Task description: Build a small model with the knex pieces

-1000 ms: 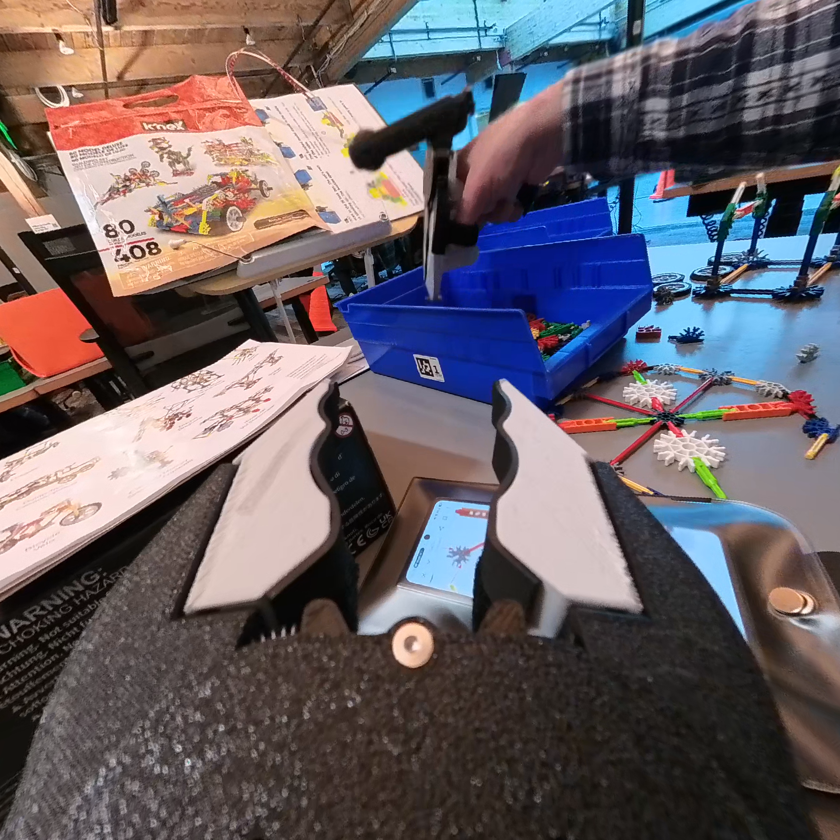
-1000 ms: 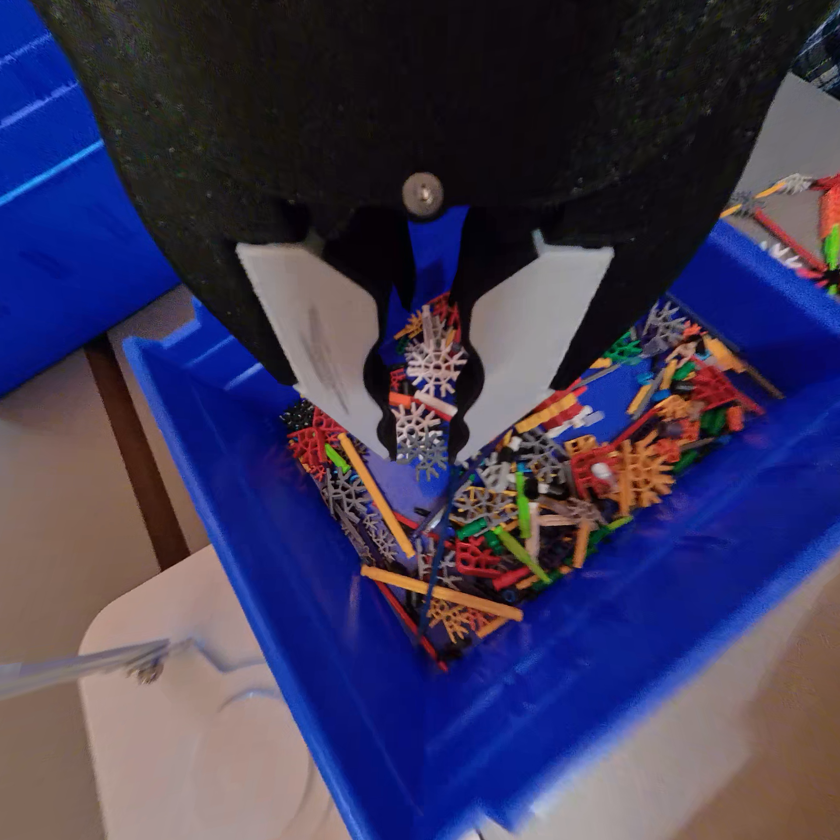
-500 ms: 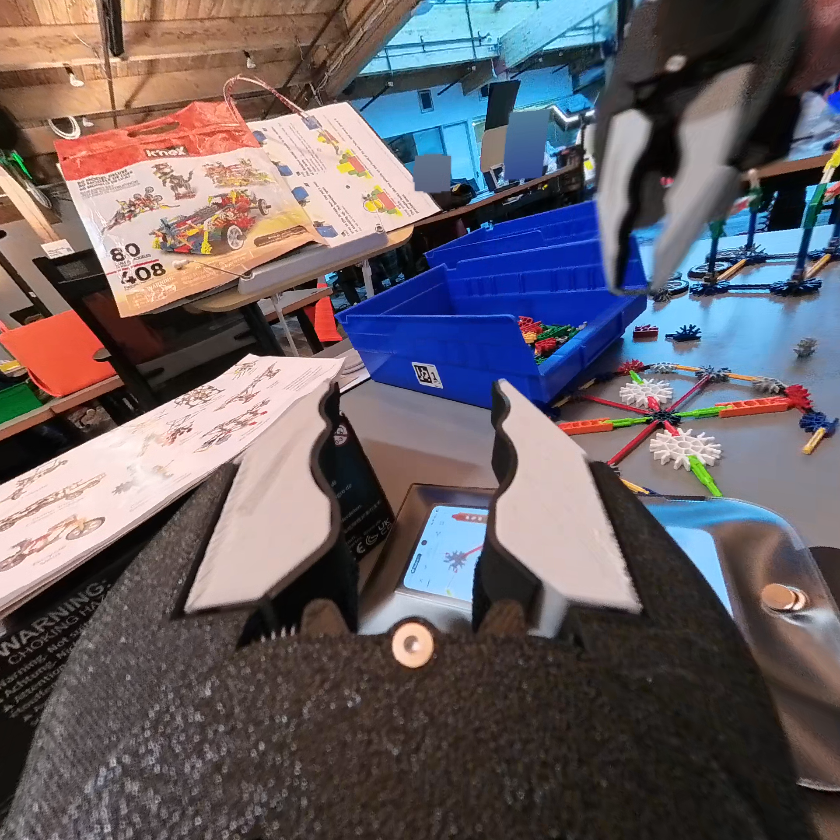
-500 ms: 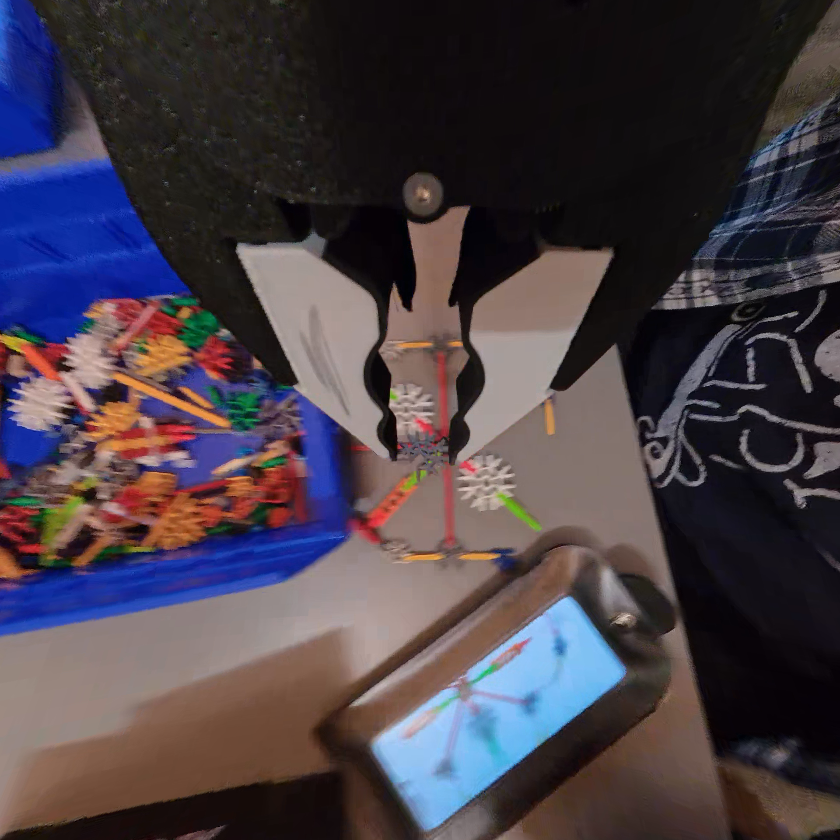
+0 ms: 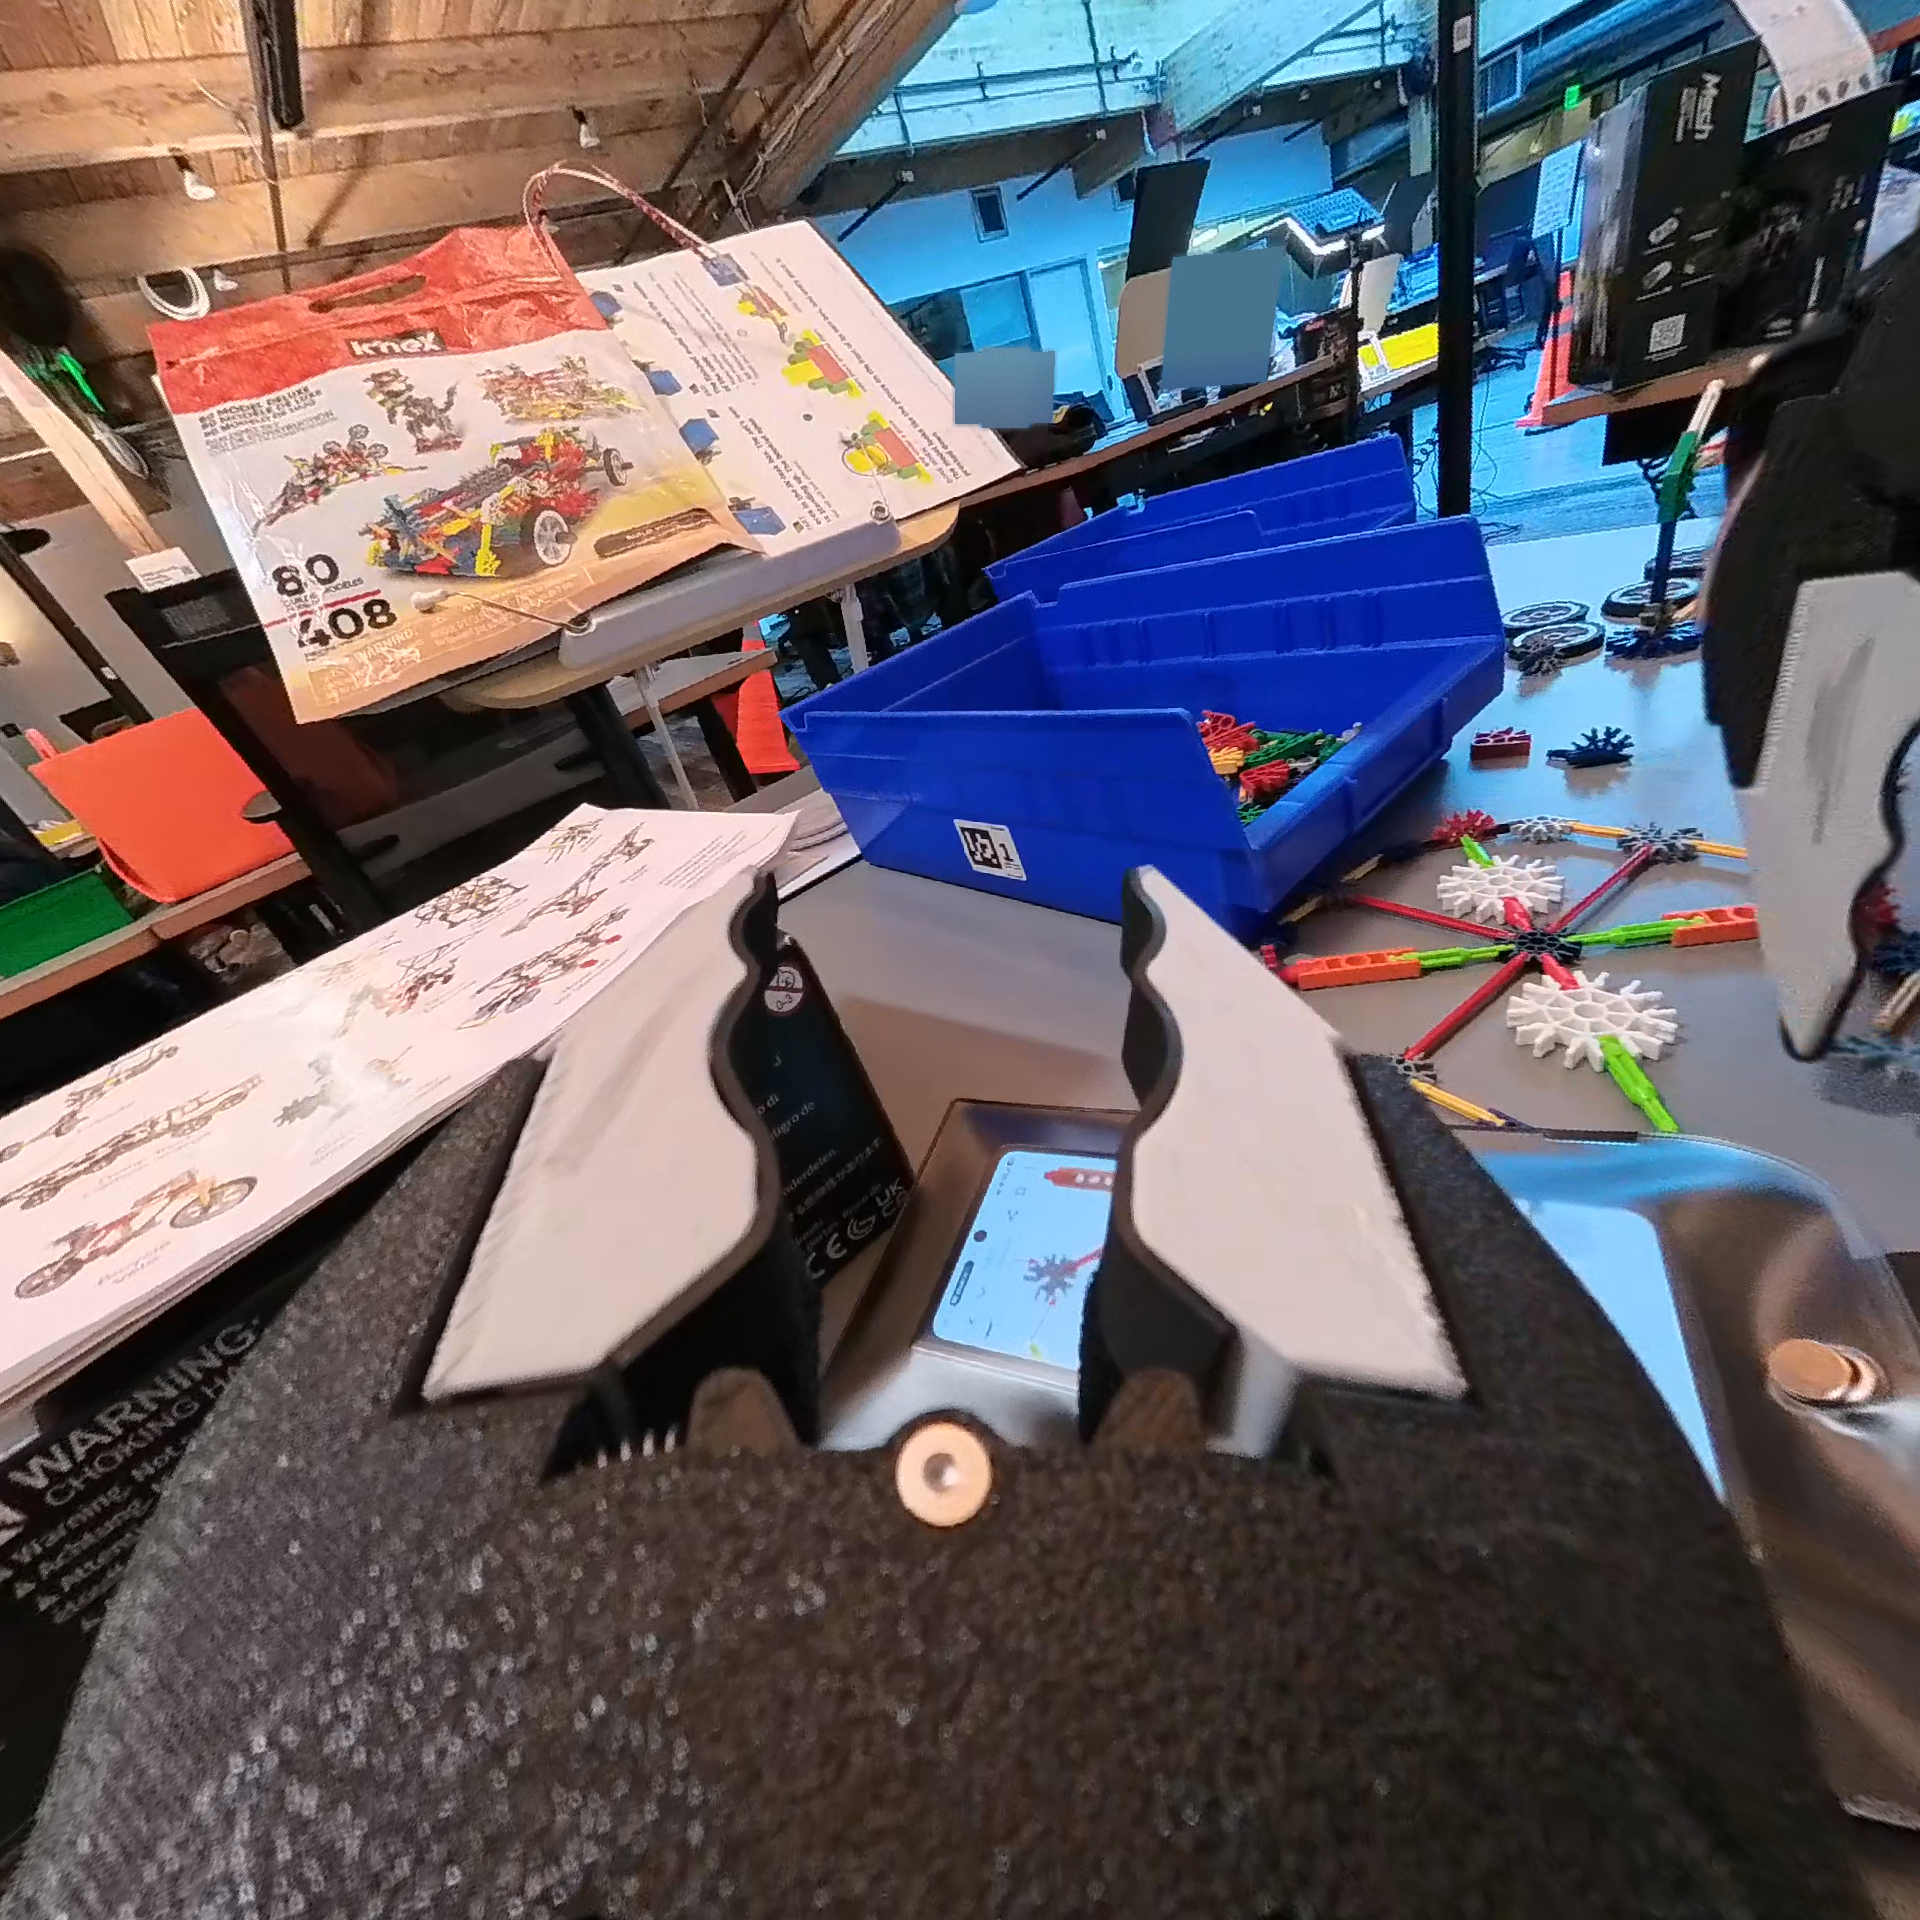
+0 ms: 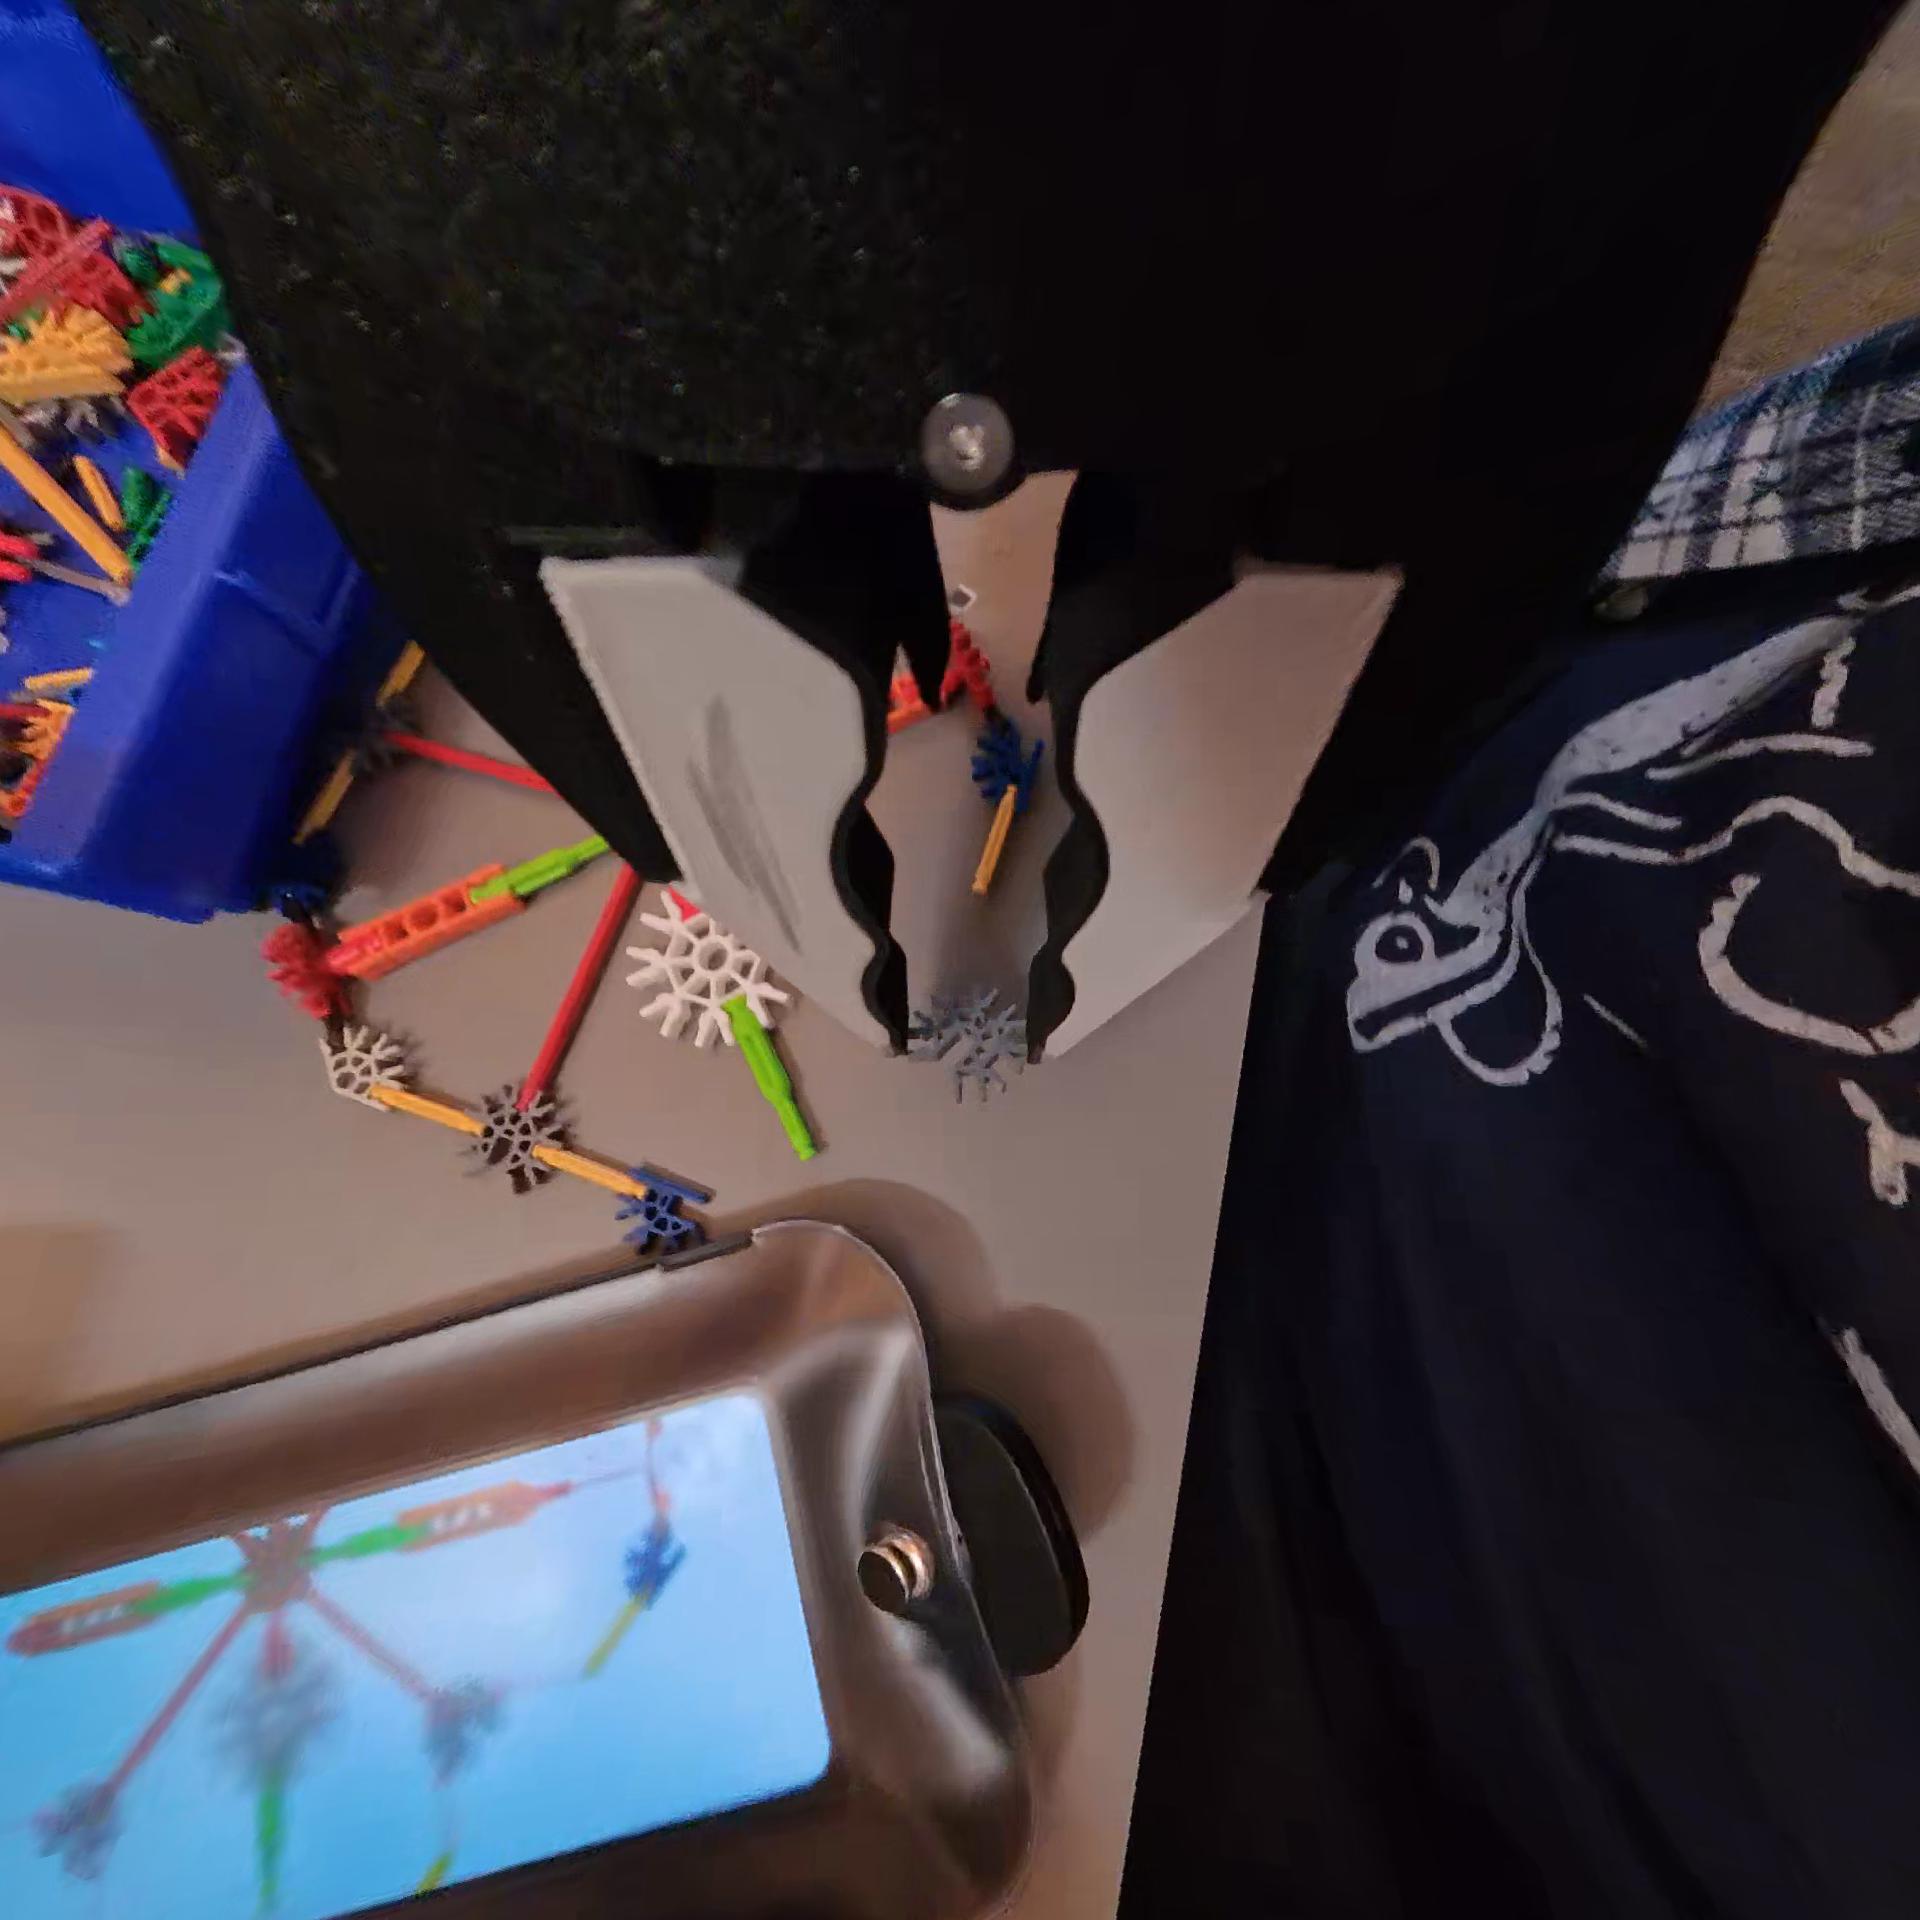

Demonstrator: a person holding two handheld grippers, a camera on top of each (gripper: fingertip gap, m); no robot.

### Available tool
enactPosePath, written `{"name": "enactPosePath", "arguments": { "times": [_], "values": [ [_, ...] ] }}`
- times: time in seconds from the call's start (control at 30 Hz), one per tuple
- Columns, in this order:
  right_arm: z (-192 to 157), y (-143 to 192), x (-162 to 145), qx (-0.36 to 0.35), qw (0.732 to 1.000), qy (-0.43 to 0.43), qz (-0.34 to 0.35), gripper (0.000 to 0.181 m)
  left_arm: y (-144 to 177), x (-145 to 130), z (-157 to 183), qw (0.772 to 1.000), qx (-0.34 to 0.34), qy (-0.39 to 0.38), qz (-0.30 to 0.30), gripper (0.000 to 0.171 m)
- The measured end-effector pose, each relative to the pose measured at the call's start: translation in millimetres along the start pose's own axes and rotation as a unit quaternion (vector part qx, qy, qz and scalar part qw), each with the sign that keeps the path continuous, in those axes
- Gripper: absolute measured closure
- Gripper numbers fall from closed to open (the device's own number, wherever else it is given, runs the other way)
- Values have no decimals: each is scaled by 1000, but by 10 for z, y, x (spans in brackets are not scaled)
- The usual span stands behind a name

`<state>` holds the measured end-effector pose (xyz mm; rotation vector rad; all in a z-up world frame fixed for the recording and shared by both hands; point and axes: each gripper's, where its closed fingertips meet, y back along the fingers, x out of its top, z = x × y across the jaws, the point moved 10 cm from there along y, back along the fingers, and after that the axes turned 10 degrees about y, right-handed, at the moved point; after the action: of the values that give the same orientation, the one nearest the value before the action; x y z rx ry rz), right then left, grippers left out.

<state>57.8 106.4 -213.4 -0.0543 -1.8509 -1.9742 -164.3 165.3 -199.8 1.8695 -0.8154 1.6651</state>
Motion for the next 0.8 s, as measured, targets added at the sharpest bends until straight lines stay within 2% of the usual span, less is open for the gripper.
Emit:
{"name": "enactPosePath", "arguments": {
  "times": [0.27, 0.47, 0.53, 0.6, 0.67, 0.8],
  "values": [
    [-28, -132, -74, 1, 999, -39, 6, 156, -27, 3, 25, 1000, -7, -6, -5, 106],
    [-25, -8, -167, -6, 996, -62, 64, 149, -45, 0, 48, 1000, -7, -13, -10, 106],
    [-42, -52, -167, -2, 997, -57, 59, 148, -51, -5, 51, 1000, -6, -14, -11, 106],
    [-63, -116, -153, -6, 998, -43, 51, 149, -56, -13, 48, 1000, -5, -15, -12, 106],
    [-65, -154, -143, -20, 998, -42, 46, 159, -58, -14, 49, 1000, -5, -18, -14, 106],
    [-86, -150, -149, -26, 996, -68, 47, 159, -60, -18, 52, 1000, -6, -19, -15, 106]
  ]
}}
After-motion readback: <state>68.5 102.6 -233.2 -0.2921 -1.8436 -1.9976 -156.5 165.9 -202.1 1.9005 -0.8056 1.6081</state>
